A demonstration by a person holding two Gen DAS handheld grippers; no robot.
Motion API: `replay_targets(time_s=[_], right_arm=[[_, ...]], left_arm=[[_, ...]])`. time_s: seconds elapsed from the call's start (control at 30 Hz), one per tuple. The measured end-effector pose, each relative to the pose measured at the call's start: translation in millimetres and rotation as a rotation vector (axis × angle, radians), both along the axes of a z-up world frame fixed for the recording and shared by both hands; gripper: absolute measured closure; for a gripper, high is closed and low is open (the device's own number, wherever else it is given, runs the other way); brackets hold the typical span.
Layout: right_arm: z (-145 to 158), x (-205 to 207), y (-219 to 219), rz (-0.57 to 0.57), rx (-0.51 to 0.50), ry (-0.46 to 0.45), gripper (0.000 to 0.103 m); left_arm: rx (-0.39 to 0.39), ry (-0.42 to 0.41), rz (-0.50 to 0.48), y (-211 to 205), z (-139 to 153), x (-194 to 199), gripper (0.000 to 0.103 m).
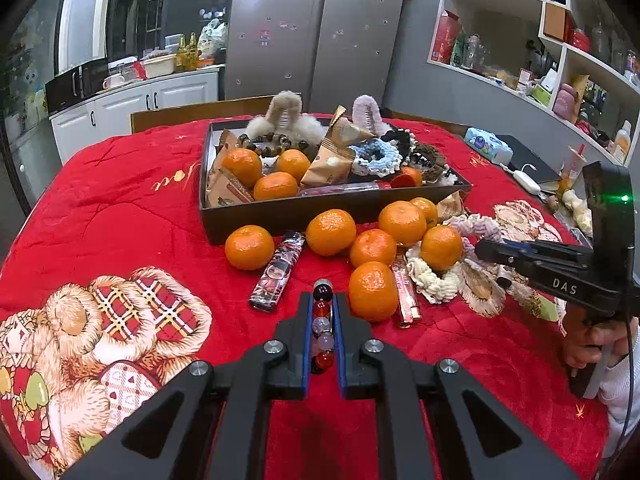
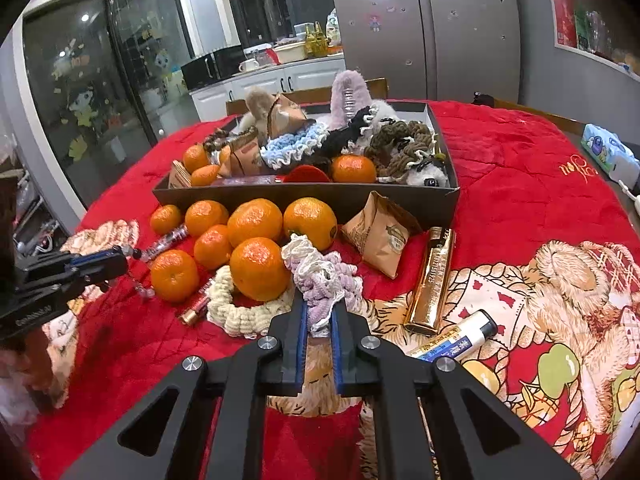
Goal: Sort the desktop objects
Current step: 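Lift the scrunchie with the right gripper while the left lifts the bead bracelet, then carry the scrunchie and bracelet with both grippers over the dark tray box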
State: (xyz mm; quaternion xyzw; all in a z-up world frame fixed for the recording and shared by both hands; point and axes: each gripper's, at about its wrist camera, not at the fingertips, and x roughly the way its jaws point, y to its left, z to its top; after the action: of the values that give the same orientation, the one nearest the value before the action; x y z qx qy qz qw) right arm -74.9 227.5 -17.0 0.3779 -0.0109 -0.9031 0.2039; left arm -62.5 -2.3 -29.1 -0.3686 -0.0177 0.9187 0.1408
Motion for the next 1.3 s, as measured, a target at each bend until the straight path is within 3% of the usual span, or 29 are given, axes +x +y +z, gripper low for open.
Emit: replay_targets(time_s=[0.33,0.8,1.3], right_arm=[[17.1,6.1,8.2,-0.037,-0.034,0.054,0.094],[31.5,26.1,-19.2,0.022,-0.039,0.120,0.094],[65.0,9.5,-23.9,0.013,-0.063,0.149,0.093]], left_arm=[[0.006,0.036,0.005,-1.8,10.8,6.2,0.093],[0.041,0.050,0.011,5.4,30.7,10.1,0.093],[-0.044,0.129,-0.030,40.0,83.9,-24.2,0.093]])
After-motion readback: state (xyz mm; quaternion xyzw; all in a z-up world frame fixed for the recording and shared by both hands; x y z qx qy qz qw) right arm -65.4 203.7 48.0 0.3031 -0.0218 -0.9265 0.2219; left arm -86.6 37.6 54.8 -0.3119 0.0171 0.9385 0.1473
